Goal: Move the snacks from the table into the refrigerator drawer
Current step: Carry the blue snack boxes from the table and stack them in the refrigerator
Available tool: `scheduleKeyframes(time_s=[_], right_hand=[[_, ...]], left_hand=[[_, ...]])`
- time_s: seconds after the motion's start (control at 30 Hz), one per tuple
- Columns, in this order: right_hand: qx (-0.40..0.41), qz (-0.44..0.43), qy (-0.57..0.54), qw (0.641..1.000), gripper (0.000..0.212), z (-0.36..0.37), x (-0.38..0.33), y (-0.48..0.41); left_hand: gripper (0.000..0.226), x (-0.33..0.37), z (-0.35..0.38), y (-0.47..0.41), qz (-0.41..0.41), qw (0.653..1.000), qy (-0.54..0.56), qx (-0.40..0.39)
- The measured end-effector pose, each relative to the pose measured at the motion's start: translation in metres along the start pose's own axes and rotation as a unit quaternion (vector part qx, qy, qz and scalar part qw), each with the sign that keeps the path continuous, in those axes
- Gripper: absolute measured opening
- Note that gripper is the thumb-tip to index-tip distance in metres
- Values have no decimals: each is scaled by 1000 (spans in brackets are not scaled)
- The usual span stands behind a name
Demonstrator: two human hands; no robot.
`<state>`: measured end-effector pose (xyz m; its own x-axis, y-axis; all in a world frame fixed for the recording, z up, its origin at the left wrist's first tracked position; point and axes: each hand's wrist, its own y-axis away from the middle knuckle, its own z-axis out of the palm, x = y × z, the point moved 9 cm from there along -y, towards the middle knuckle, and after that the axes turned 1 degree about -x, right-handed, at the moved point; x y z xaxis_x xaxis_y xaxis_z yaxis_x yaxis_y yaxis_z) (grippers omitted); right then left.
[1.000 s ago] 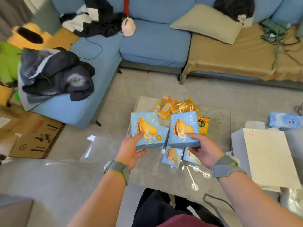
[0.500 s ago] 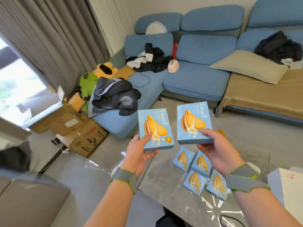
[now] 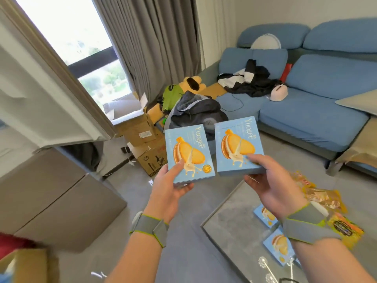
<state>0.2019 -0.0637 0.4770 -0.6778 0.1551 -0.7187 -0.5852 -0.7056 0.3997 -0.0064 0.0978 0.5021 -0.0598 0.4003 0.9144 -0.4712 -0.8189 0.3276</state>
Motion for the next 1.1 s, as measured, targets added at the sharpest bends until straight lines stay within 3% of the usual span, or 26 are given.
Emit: scheduleKeyframes(time_s=[0.2, 0.4, 0.6, 0.9, 1.1], right_hand=[[-42, 12, 26, 999, 16, 96, 49, 5], [-127, 41, 72, 988, 24, 224, 121, 27], [-221, 74, 127, 964, 53, 359, 214, 50], [-311, 127, 179, 925, 52, 499, 323, 78], [-340, 144, 189, 910, 51, 539, 359, 74]], left_hand=[[37, 45, -105, 19, 42, 997, 30, 54], [38, 80, -260, 52, 85, 982, 91, 139], [34, 113, -412, 100, 143, 957, 156, 199], [38, 131, -561, 145, 210, 921, 176, 278], [42, 128, -595, 146, 219, 909, 182, 305]])
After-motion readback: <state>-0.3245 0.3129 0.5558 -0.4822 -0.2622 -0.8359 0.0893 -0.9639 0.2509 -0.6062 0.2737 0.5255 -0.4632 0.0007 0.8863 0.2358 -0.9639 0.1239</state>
